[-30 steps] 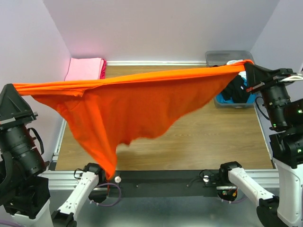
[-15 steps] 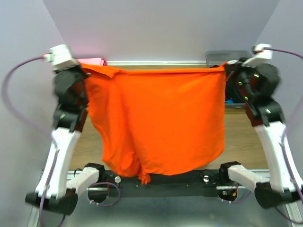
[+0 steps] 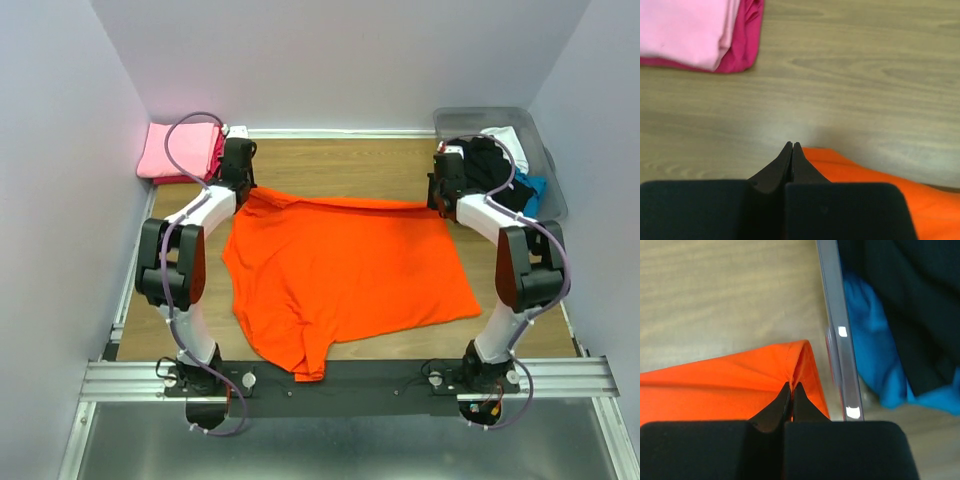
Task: Fold and stack the t-shirts
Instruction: Flatten the tshirt out
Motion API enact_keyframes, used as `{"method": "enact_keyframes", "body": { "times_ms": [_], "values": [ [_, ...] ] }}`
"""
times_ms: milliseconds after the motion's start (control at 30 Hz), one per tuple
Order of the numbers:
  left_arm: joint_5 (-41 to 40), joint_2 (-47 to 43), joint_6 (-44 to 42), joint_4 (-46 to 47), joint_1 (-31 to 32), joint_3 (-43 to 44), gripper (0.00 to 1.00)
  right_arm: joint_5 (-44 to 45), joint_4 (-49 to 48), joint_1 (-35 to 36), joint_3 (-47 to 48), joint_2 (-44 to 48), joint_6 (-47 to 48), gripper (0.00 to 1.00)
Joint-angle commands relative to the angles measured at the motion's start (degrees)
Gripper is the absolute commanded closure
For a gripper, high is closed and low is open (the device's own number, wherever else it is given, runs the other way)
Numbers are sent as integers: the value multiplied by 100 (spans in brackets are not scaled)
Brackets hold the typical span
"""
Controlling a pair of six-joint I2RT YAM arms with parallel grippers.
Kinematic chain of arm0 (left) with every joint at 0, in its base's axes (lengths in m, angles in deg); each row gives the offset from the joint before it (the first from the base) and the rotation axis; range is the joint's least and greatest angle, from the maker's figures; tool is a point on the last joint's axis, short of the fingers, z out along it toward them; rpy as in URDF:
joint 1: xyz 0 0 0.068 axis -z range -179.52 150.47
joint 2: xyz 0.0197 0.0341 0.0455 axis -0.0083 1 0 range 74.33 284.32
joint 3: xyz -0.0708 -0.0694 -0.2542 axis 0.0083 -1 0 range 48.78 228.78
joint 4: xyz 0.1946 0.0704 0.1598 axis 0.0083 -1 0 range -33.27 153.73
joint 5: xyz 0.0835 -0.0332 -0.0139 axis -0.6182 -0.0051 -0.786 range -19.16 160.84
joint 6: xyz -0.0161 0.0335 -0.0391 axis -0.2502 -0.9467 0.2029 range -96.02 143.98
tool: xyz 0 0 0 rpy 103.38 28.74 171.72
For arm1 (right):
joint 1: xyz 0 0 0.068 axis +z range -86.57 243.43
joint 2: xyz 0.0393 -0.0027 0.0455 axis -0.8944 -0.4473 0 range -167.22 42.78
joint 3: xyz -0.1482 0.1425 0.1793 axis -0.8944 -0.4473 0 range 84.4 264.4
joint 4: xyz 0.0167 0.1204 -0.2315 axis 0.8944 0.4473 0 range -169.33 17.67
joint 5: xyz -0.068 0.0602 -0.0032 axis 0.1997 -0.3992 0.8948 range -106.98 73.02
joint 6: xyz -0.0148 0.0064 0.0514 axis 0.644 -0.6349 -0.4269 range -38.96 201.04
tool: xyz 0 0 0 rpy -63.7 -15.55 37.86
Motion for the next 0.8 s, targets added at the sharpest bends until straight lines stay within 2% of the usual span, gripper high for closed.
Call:
{"method": "enact_keyframes", "body": {
  "times_ms": [0, 267, 500, 633, 767],
  "values": [
    [307, 500, 139, 305, -74, 699, 100, 390, -1018, -88, 575, -535, 521, 99],
    [535, 844, 332, -116, -154, 1271, 100, 153, -1168, -273, 1182, -1257, 566, 99],
    [544, 861, 385, -301, -294, 1631, 100, -13, -1221, -413, 1525, -1486, 645, 99],
    [544, 1282, 411, -793, -330, 2140, 100, -154, -1229, -431, 1727, -1679, 750, 99],
    [632, 1266, 754, -1303, -330, 2106, 100, -339, -1212, -431, 1762, -1768, 671, 100]
  ]
}}
